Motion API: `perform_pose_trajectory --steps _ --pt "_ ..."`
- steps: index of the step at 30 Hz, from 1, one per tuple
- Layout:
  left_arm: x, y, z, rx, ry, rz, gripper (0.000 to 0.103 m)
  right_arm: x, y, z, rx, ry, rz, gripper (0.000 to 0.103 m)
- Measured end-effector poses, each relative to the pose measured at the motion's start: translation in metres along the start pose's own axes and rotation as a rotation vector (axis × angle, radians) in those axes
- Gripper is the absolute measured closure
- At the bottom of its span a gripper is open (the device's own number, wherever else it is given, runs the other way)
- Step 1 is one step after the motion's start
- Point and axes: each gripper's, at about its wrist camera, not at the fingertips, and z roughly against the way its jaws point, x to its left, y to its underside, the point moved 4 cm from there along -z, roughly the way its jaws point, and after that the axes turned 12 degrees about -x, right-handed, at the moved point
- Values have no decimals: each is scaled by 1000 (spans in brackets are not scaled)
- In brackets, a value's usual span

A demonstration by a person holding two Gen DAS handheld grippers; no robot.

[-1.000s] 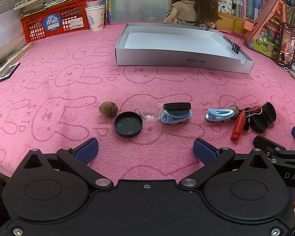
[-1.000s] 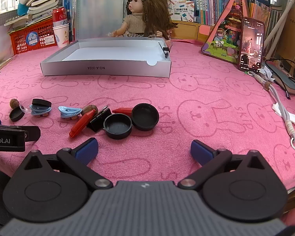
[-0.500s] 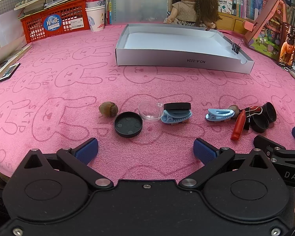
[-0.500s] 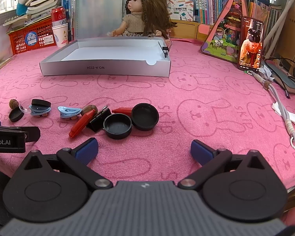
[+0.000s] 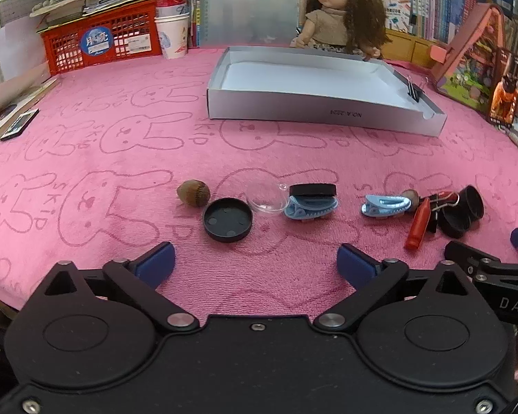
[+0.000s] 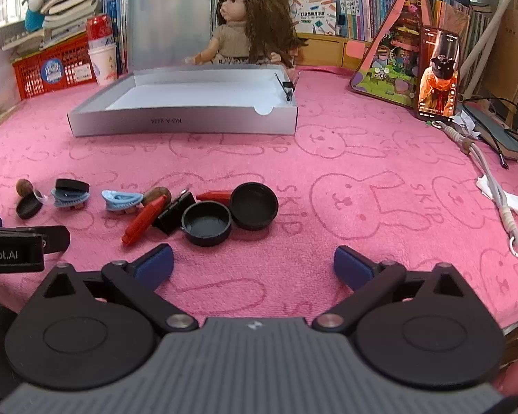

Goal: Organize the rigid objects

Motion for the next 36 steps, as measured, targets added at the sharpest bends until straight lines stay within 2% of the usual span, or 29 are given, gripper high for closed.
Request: perform_pose_trajectory --steps 4,8,15,19,24,36 --pt "6 -3 4 -10 10 40 12 -2 -2 2 -15 -13 -21 9" --pt "7 -5 10 -33 20 27 20 -2 -6 6 -36 -33 -27 16" --pt "7 -8 17 -67 48 16 29 7 -7 9 -42 -66 -1 37" --pt "8 -7 17 -74 56 9 34 14 -7 9 -45 -87 23 44" --pt "14 -8 15 -89 49 12 44 17 -8 6 -44 -87 28 61" --pt "22 -13 2 -102 56 20 53 22 -15 -3 -56 -96 48 62"
